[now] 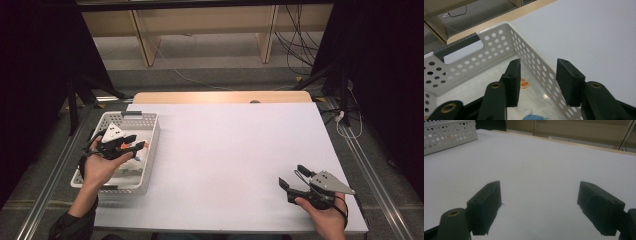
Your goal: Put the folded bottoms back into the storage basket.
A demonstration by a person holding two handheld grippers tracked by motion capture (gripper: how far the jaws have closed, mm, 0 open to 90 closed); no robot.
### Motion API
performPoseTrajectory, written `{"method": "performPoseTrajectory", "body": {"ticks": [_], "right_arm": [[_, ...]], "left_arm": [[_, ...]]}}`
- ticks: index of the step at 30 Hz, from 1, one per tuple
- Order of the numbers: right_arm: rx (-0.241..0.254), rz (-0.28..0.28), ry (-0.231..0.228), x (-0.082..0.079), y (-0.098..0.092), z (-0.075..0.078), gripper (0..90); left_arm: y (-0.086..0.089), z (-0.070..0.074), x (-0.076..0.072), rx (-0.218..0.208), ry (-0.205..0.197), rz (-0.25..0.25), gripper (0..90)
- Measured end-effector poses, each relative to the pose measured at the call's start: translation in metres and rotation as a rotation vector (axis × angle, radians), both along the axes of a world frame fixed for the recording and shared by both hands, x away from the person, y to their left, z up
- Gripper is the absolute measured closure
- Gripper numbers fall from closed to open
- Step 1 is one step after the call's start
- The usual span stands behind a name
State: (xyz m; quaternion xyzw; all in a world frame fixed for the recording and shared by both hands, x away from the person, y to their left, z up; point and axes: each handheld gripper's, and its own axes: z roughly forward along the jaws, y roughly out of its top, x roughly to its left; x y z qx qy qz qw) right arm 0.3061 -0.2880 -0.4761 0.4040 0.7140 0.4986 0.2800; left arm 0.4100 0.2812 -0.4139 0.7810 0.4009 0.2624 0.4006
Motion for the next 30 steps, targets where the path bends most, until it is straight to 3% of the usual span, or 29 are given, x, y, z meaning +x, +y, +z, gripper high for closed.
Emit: {"method": "performPoseTrajectory", "body": {"ticks": [10,18,30], "right_arm": [[0.006,0.003,-0.002,0.0,0.0,0.0,20.0],[0.002,0.003,-0.003,0.0,0.0,0.0,20.0],[0.003,0.006,-0.004,0.0,0.0,0.0,19.9]], "left_arm": [[-0.011,0.006,-0.008,-0.054,-0.014,-0.033,31.8],[-0.026,0.006,-0.017,-0.103,0.014,-0.099,14.2],[-0.043,0.0,-0.028,-0.061,-0.015,-0.136,7.0]]}}
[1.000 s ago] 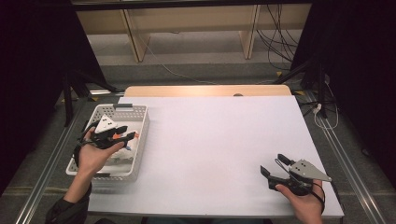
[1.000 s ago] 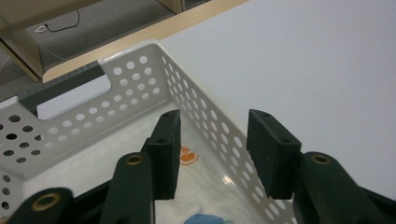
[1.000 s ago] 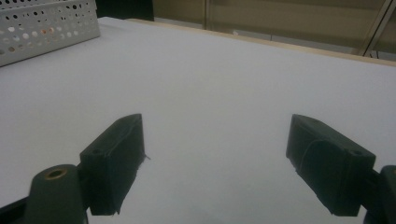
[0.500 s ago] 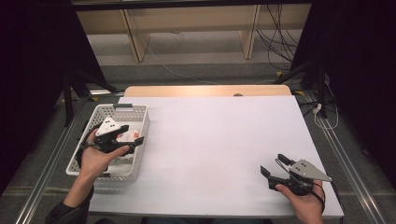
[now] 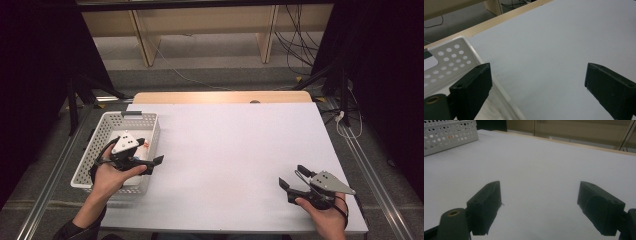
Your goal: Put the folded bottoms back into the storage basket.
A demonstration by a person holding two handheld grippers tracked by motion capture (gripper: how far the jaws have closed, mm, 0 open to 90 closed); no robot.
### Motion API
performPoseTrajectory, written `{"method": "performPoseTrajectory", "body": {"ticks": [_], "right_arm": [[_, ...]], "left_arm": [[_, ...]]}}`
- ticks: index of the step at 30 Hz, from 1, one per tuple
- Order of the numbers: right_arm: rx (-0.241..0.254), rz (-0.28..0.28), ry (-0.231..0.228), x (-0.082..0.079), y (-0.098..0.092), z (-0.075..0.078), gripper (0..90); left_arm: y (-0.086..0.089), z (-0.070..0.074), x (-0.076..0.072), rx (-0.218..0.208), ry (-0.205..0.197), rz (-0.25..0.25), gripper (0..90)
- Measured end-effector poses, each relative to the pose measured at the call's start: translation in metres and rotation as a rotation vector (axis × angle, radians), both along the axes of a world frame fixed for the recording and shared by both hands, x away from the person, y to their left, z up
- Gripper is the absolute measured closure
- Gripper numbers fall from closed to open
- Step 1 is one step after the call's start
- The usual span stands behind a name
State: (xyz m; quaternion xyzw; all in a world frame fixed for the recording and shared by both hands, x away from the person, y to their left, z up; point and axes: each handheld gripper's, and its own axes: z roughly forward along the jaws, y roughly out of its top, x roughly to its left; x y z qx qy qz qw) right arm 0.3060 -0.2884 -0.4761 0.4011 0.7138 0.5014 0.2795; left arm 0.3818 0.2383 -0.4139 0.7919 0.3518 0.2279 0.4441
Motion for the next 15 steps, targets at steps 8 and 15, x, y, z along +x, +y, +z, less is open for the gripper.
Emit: {"method": "performPoseTrajectory", "body": {"ticks": [8,15], "right_arm": [[-0.002,-0.001,0.0,-0.0001,0.0,-0.0001,19.9],[-0.005,0.0,0.002,-0.0004,0.0,0.0004,19.9]], "left_arm": [[-0.0073,-0.004,-0.0061,0.015,0.002,-0.019,5.8],[-0.009,-0.0051,-0.0058,0.03,0.001,-0.021,6.3]]}}
